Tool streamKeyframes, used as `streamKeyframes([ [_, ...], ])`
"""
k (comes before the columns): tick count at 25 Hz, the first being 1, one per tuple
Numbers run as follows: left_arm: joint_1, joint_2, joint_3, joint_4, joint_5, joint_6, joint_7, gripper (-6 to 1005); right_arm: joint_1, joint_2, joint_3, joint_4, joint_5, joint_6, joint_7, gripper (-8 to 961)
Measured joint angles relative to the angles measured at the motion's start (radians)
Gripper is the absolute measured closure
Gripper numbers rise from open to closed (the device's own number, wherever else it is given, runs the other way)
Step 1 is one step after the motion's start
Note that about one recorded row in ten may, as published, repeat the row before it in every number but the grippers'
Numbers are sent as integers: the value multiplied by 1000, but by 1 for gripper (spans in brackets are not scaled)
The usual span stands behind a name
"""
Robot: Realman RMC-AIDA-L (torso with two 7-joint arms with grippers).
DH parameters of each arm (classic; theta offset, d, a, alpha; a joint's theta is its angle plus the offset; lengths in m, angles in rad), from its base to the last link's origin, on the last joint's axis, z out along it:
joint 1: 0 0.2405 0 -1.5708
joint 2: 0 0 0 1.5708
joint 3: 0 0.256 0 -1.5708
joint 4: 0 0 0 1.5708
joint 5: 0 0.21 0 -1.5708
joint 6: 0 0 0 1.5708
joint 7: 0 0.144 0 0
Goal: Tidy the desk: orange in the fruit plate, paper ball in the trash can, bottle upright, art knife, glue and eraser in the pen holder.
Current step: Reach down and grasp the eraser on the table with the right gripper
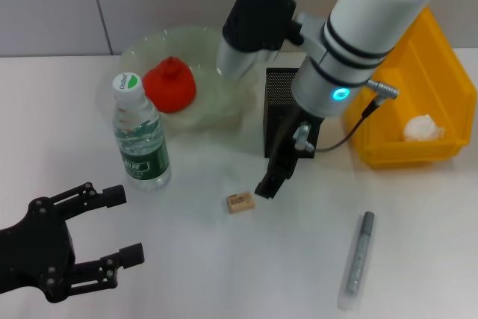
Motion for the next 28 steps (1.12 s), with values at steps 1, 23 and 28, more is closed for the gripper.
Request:
streamKeyframes([
  [1,-1,0,-2,-5,0,-1,1,166,1,0,-21,13,15,13,0,208],
  [23,-27,-2,-6,-57,3,-49,13,167,-117,1,-351,86,302,370,69,251],
  [28,-27,-2,-6,-57,3,-54,14,168,-121,1,-369,90,321,392,68,260],
])
